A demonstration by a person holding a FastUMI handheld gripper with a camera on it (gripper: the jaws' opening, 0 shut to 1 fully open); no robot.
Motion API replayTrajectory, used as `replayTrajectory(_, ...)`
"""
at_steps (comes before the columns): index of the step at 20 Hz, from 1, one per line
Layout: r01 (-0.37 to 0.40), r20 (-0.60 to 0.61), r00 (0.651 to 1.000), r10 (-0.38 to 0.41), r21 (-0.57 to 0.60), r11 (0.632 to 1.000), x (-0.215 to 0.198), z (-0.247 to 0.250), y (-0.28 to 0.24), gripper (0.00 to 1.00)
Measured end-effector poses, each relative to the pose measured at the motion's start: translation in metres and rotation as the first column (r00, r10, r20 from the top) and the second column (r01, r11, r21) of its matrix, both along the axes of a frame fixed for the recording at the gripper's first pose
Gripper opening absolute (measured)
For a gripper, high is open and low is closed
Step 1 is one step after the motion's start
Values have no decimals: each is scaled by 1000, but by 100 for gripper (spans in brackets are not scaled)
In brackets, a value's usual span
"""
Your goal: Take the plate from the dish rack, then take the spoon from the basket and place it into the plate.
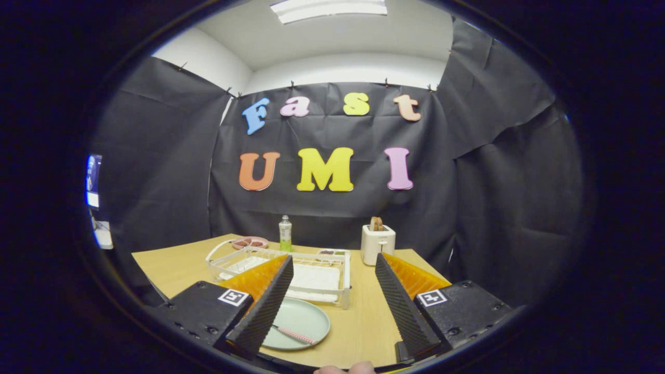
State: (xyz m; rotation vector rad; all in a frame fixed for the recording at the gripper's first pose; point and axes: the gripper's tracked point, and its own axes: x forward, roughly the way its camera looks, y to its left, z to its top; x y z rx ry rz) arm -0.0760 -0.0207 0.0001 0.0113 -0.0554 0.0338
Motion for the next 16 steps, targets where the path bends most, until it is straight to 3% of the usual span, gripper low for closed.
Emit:
replayTrajectory(5, 38, 17, 999, -38, -4, 999, -26, 1, -6, 100)
replayTrajectory(16, 25, -30, 999, -25, 6, 1000, -30, -10, 0, 100)
